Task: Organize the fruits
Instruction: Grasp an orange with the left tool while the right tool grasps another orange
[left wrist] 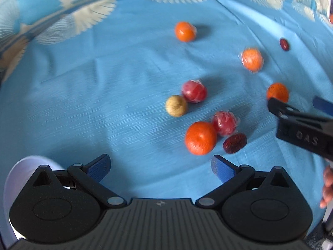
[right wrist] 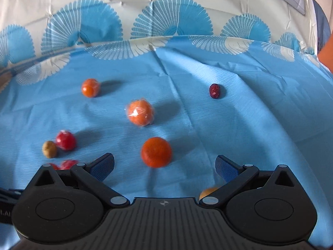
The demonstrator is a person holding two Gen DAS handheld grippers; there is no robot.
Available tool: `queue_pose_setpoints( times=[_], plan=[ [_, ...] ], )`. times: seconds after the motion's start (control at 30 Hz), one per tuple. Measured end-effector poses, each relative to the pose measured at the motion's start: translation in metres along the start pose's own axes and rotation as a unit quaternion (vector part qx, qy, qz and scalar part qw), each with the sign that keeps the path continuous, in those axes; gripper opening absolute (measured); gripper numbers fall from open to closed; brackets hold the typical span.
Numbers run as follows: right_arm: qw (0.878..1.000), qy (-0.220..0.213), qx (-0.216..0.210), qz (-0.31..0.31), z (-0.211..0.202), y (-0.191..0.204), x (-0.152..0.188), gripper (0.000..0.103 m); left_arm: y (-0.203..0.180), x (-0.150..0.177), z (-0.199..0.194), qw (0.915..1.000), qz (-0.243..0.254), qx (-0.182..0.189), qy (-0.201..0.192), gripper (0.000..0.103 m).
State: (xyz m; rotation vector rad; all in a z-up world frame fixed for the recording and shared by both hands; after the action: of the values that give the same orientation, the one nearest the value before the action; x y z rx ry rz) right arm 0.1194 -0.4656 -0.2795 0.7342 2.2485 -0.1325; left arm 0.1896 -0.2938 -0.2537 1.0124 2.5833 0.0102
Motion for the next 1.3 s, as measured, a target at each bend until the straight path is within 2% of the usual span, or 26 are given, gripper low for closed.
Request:
queue_pose_setpoints(
  times=[0.17, 0.2, 0.23, 0.3, 0.37, 0.4, 0.43, 0.47, 0.5, 0.67, 0.9, 1.13, 1.3],
  plan=[
    [0.999, 0.031, -0.002, -0.016, 0.039, 0.000, -0.001, 0.102, -0.006, -0.011, 0.020, 0.9999, 0.009, 0.008, 0.008, 0.103],
    [0.999, 0.048, -0.001, -0.016, 0.047, -0.001, 0.002, 0.102, -0.008, -0.012, 0.020, 0.9999, 0.010, 0.011, 0.005, 0.101],
    [0.999, 0.044, -0.005, -0.007, 0.047, -0.002, 0.002, 0.102, -0.010, -0.015, 0.019, 0.9998, 0.013, 0.015, -0.004, 0.096],
    [0.999, 0.045, -0.005, -0.011, 0.047, -0.001, 0.003, 0.102, -0.015, -0.017, 0.013, 0.9988, 0.021, 0.038, -0.024, 0.056],
    [0.999, 0.044, -0.009, -0.018, 0.045, -0.001, 0.004, 0.102, -0.019, -0.018, 0.006, 0.9975, 0.019, 0.058, -0.037, 0.036],
    [0.999, 0.039, -0.015, -0.018, 0.042, -0.001, 0.004, 0.091, -0.020, -0.018, 0.002, 0.9974, 0.021, 0.051, -0.047, 0.036],
    [0.999, 0.027, -0.020, -0.021, 0.037, 0.001, 0.002, 0.060, -0.022, -0.019, -0.004, 0.9967, 0.026, 0.044, -0.063, 0.036],
    [0.999, 0.016, -0.022, -0.029, 0.032, 0.005, 0.000, 0.042, -0.023, -0.019, -0.010, 0.9956, 0.033, 0.042, -0.078, 0.036],
    [0.999, 0.014, -0.015, -0.035, 0.028, 0.006, -0.001, 0.038, -0.025, -0.019, -0.016, 0.9948, 0.038, 0.041, -0.085, 0.036],
    [1.000, -0.020, -0.016, -0.017, -0.008, 0.003, -0.009, 0.037, -0.013, -0.007, -0.057, 0.9937, 0.019, 0.041, -0.103, 0.036],
    [0.995, -0.077, -0.068, 0.008, -0.120, 0.009, -0.016, 0.038, 0.039, 0.044, -0.153, 0.9913, -0.040, 0.011, -0.125, 0.036],
    [0.986, -0.067, -0.151, -0.034, -0.223, 0.060, 0.033, 0.038, 0.095, 0.125, -0.226, 0.9864, -0.096, -0.038, -0.128, 0.036],
    [0.975, -0.045, -0.205, -0.071, -0.277, 0.107, 0.076, 0.038, 0.113, 0.184, -0.262, 0.9817, -0.125, -0.055, -0.132, 0.036]
  ],
)
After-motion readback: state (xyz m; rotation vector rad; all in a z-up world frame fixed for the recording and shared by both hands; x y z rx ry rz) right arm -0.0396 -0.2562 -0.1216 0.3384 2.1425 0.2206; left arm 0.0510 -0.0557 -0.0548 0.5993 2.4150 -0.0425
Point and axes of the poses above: each gripper's, at about its wrist camera, not at the fingertips, and z roughly the way its jaws point, y to its left, x to its underside, the point moved 8 cm from there along z, roughly the way its jaws point, and after that the axes turned 7 degrees about z, right-handed, at the moved point
